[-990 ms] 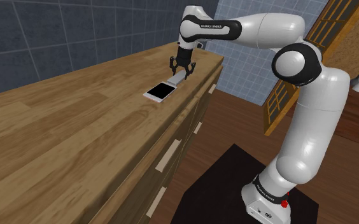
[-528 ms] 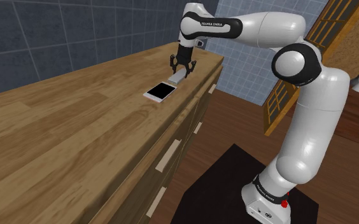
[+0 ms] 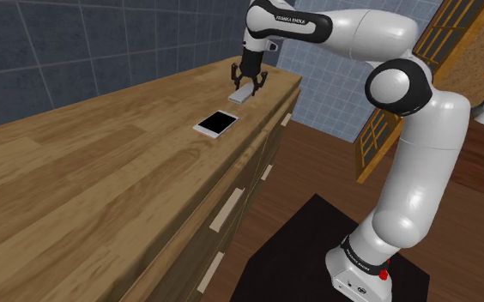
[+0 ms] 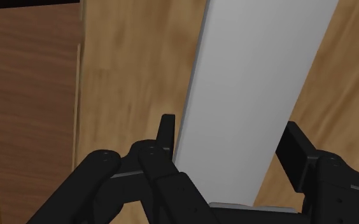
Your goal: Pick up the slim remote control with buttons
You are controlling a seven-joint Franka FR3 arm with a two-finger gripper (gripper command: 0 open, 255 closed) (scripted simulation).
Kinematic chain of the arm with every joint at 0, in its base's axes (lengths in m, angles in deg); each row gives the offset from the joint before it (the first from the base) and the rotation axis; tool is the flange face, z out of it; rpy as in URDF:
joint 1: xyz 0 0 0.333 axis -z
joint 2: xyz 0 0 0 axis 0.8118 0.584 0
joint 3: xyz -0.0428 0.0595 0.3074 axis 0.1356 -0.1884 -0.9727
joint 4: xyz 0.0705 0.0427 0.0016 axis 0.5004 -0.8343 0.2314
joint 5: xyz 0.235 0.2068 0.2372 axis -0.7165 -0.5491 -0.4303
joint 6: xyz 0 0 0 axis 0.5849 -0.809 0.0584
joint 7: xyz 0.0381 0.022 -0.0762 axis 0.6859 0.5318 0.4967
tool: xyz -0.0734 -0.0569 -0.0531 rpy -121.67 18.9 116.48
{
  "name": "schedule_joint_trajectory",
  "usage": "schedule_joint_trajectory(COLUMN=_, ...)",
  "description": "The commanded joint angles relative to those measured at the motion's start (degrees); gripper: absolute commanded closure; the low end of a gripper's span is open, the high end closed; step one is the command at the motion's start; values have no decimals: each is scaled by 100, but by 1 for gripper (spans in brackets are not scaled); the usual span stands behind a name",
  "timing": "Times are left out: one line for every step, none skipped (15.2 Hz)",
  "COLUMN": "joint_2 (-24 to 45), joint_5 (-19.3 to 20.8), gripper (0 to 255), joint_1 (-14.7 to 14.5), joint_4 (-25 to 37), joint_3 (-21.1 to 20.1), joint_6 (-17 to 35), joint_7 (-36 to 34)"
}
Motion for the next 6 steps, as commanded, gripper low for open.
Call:
schedule_joint_trajectory(joint_2=52, joint_5=3, gripper=255, joint_1=-7, joint_4=235, joint_3=-2, joint_6=-183, joint_7=-2)
schedule_joint_trajectory(joint_2=72, joint_5=4, gripper=255, joint_1=-9, joint_4=343, joint_3=-2, joint_6=-271, joint_7=-1)
schedule_joint_trajectory(joint_2=94, joint_5=5, gripper=255, joint_1=-11, joint_4=454, joint_3=-2, joint_6=-360, joint_7=1)
schedule_joint_trajectory(joint_2=119, joint_5=6, gripper=255, joint_1=-13, joint_4=569, joint_3=-2, joint_6=-450, joint_7=2)
schedule_joint_trajectory(joint_2=121, joint_5=6, gripper=255, joint_1=-14, joint_4=584, joint_3=-2, joint_6=-463, joint_7=2)
schedule_joint_trajectory(joint_2=122, joint_5=6, gripper=255, joint_1=-14, joint_4=586, joint_3=-2, joint_6=-464, joint_7=2)
